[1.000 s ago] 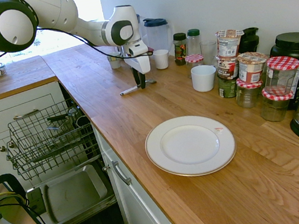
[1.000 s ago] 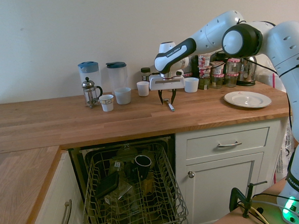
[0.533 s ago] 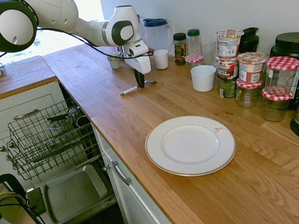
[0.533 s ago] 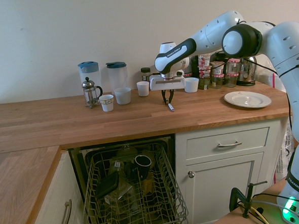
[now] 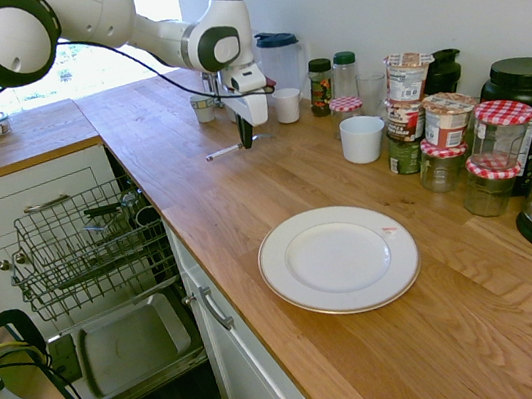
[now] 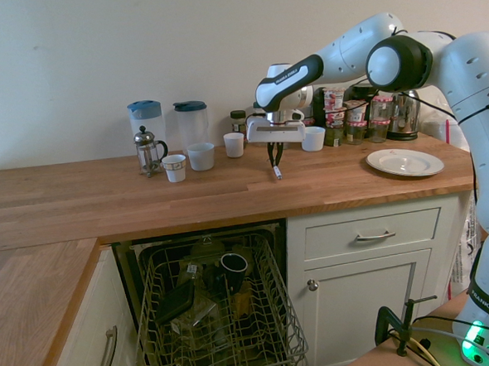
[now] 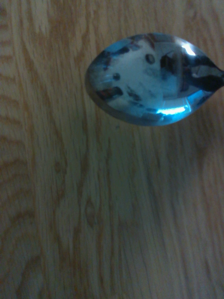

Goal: Put the spoon in the dishwasher

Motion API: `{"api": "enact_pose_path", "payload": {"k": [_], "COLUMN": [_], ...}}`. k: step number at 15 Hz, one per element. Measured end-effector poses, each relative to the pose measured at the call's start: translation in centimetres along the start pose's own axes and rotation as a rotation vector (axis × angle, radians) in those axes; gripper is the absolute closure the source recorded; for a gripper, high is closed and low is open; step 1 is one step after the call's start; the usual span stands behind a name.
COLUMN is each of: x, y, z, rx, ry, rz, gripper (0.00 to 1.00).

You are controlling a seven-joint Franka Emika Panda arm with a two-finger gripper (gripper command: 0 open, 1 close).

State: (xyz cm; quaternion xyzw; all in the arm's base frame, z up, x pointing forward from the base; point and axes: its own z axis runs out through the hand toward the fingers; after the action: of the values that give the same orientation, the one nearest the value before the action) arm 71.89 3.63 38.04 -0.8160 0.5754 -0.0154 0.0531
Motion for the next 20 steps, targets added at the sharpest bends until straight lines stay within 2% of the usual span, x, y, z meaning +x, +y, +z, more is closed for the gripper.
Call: {"api": "enact_pose_path", "payload": {"k": [4, 9, 13, 17, 20], "x": [-6.8, -19.0, -25.7, -31.5, -34.5], "y": [3.0, 7.9, 14.5, 21.6, 23.5], "z": [-5.4, -6.7, -5.7, -1.0, 0.4], "rx": [-0.009, 0.009, -0.002, -0.024, 0.002], "ry": [-0.027, -0.014, -0.016, -0.027, -0.029], "rz": [-0.047, -0.069, -0.097, -0.138, -0.150], "gripper": [1.00, 1.00, 1.00, 1.00, 1.00]}}
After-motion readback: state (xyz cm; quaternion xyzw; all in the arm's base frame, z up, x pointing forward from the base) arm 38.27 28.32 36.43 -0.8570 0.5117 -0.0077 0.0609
